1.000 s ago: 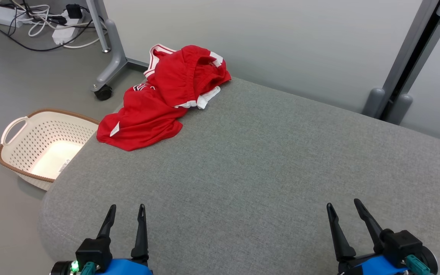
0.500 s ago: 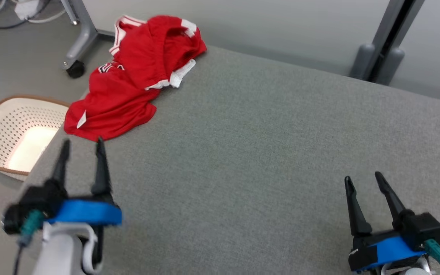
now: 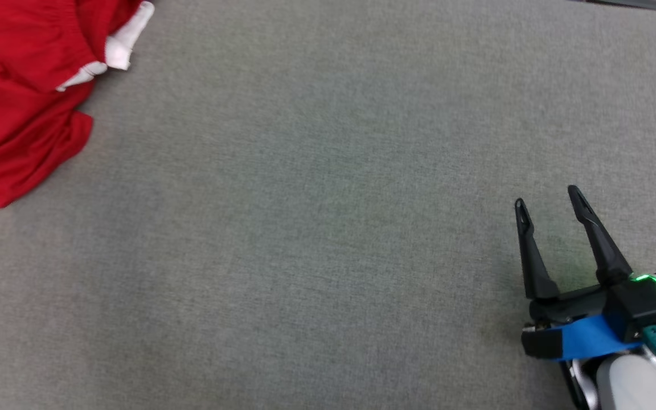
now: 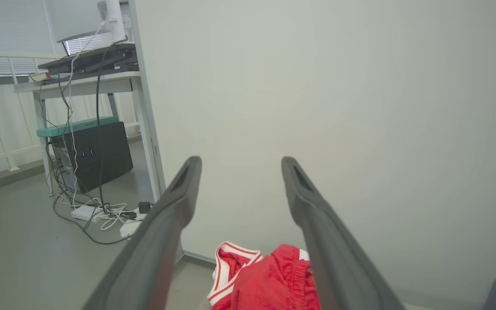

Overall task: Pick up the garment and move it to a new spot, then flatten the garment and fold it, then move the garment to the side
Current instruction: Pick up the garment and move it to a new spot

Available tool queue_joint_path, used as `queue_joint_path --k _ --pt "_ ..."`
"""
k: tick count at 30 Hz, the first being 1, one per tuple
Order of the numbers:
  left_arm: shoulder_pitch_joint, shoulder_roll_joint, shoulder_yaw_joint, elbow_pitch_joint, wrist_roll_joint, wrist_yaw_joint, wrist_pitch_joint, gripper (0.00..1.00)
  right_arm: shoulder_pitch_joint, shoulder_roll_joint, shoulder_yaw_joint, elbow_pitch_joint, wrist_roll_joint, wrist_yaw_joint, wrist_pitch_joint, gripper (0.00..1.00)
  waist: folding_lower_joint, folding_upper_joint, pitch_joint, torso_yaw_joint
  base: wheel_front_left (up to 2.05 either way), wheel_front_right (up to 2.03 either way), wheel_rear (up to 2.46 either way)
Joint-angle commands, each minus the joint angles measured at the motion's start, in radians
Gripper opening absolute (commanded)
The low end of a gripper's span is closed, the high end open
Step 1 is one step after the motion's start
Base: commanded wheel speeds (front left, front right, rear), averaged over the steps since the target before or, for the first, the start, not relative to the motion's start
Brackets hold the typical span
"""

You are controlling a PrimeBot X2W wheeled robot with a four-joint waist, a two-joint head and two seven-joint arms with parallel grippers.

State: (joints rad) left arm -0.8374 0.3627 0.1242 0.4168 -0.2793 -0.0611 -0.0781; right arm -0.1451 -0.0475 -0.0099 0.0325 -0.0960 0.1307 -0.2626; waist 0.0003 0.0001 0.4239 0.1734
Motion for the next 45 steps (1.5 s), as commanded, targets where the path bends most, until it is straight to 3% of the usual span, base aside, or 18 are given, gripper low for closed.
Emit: queue_joint_path --k 1,11,18,24,25,26,27,28,29,30,40,45 --pt "-0.039 0.016 -0.001 0.074 0.004 -0.002 0.023 1.00 -0.015 -0.005 -0.020 -0.031 -0.020 0.000 -0.003 1.00 -0.0003 -0.0001 0.034 -0.020 0.00 0.00 0.00" --pt "-0.143 0.021 -0.088 0.338 0.053 -0.014 0.070 1.00 -0.011 -0.004 -0.037 -0.115 -0.018 0.000 -0.004 1.00 -0.0003 -0.0001 0.147 -0.082 0.00 0.00 0.00" --pt "-0.197 0.043 -0.131 0.497 0.098 0.034 0.131 1.00 -0.022 -0.005 -0.023 -0.134 -0.001 0.000 -0.003 1.00 -0.0003 -0.0001 0.196 -0.112 0.00 0.00 0.00" --pt "-0.225 0.049 -0.147 0.575 0.100 0.042 0.157 1.00 -0.034 -0.005 -0.019 -0.128 0.015 0.000 -0.003 1.00 -0.0003 -0.0001 0.200 -0.123 0.00 0.00 0.00" --pt "-0.231 0.054 -0.148 0.584 0.101 0.043 0.157 0.91 -0.036 -0.005 -0.017 -0.127 0.018 0.000 -0.003 1.00 -0.0003 -0.0001 0.200 -0.125 0.00 0.00 0.00" --pt "-0.237 0.060 -0.149 0.591 0.101 0.045 0.155 0.63 -0.037 -0.005 -0.015 -0.126 0.021 0.000 -0.003 1.00 -0.0003 -0.0001 0.200 -0.126 0.00 0.00 0.00" --pt "-0.240 0.062 -0.150 0.597 0.102 0.046 0.152 0.42 -0.038 -0.005 -0.013 -0.125 0.022 0.000 -0.003 1.00 -0.0003 -0.0001 0.199 -0.126 0.00 0.00 0.00" --pt "-0.243 0.068 -0.151 0.603 0.103 0.047 0.147 0.29 -0.040 -0.005 -0.012 -0.124 0.023 0.000 -0.003 1.00 -0.0003 -0.0001 0.198 -0.127 0.00 0.00 0.00" --pt "-0.247 0.073 -0.152 0.607 0.105 0.050 0.140 0.04 -0.042 -0.005 -0.011 -0.122 0.025 0.000 -0.003 1.00 -0.0003 -0.0001 0.196 -0.128 0.00 0.00 0.00" --pt "-0.252 0.075 -0.154 0.608 0.105 0.053 0.130 0.00 -0.042 -0.005 -0.012 -0.121 0.026 0.000 -0.003 1.00 -0.0003 -0.0001 0.192 -0.128 0.00 0.00 0.00" --pt "-0.270 0.098 -0.169 0.613 0.108 0.053 0.038 0.00 -0.053 -0.005 -0.001 -0.085 0.050 0.000 -0.004 1.00 -0.0003 -0.0001 0.083 -0.132 0.00 0.00 0.00" --pt "-0.282 0.100 -0.190 0.592 0.111 0.026 0.019 0.00 -0.044 -0.004 0.005 -0.047 0.075 0.000 -0.004 1.00 -0.0003 -0.0001 -0.018 -0.148 0.00 0.00 0.00"
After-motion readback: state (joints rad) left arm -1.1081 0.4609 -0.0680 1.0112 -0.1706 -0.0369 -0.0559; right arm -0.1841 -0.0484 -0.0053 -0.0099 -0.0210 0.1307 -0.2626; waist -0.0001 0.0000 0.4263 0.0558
